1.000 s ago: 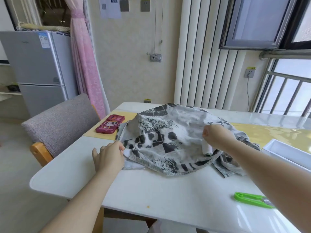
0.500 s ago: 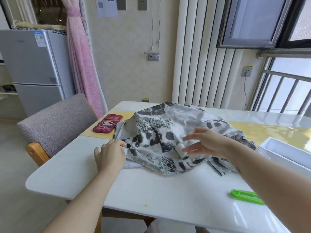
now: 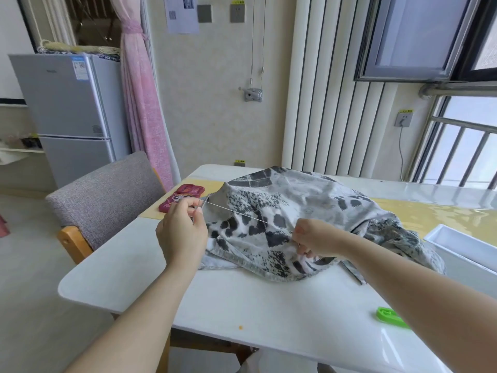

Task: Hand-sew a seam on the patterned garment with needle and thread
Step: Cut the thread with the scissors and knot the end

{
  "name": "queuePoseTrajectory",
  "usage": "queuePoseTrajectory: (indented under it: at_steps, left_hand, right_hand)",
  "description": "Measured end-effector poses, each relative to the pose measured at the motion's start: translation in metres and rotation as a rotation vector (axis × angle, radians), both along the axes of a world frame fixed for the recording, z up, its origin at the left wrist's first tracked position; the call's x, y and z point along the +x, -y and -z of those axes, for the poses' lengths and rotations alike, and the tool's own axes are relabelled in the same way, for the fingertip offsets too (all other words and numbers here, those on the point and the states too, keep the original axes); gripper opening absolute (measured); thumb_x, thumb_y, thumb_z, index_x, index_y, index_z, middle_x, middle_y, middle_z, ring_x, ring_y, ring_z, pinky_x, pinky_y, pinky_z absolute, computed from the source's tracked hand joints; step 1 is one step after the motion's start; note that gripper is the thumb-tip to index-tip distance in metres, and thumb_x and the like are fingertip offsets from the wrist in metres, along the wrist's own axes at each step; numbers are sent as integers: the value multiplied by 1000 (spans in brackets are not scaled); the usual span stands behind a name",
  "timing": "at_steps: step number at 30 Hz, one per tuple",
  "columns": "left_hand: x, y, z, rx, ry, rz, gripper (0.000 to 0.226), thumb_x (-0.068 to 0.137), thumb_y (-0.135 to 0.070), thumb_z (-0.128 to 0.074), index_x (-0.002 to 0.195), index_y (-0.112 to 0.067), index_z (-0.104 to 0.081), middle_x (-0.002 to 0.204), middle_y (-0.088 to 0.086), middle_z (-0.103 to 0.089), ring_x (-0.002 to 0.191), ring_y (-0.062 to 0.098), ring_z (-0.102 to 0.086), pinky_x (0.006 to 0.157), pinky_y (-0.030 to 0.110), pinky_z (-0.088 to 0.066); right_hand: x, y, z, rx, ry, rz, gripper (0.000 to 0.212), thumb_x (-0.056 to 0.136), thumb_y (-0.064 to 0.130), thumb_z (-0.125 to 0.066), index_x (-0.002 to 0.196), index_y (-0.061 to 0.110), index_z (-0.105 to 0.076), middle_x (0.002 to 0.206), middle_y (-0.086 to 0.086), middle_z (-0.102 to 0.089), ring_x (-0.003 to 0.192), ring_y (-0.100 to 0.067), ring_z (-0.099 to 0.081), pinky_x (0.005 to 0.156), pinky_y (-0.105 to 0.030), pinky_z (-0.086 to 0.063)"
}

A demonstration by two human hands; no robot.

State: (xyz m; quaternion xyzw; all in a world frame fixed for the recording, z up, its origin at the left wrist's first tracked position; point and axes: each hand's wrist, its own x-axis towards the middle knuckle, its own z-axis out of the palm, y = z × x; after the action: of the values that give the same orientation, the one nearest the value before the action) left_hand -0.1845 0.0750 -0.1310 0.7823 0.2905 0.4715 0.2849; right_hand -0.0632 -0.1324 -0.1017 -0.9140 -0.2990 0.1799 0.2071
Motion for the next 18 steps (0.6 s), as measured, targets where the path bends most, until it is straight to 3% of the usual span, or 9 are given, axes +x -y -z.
queuePoseTrajectory:
  at_steps: [5,9,14,18]
  left_hand:
    - [0,-5,-4,-117,56,-25,12,92,-12,-52,98,-18,-60,90,-7,-57,94,25,-60,83,36,-39]
    - [-2,-11,-8,-163,92,-45,13,93,-13,-51,101,-18,-59,103,2,-65,95,26,-59,82,35,-39]
    - [-6,-15,-12,-194,134,-66,11,93,-14,-49,97,-22,-56,103,0,-64,83,20,-54,82,37,-40]
    - [-9,-22,-13,-242,185,-90,14,93,-14,-48,101,-20,-58,102,0,-65,95,25,-59,85,40,-45]
  right_hand:
    - [9,10,-6,-94,155,39,19,100,12,-33,105,6,-50,106,-14,-62,99,-27,-60,85,-35,-52]
    - [11,12,-11,-115,164,44,21,100,11,-33,108,4,-51,107,-15,-62,99,-29,-59,88,-40,-51]
    - [14,11,-12,-84,163,73,26,100,11,-33,112,0,-52,108,-18,-61,93,-26,-57,90,-42,-49]
    - [15,7,-9,-56,148,92,24,99,12,-35,113,1,-52,99,-11,-57,87,-22,-55,85,-36,-50]
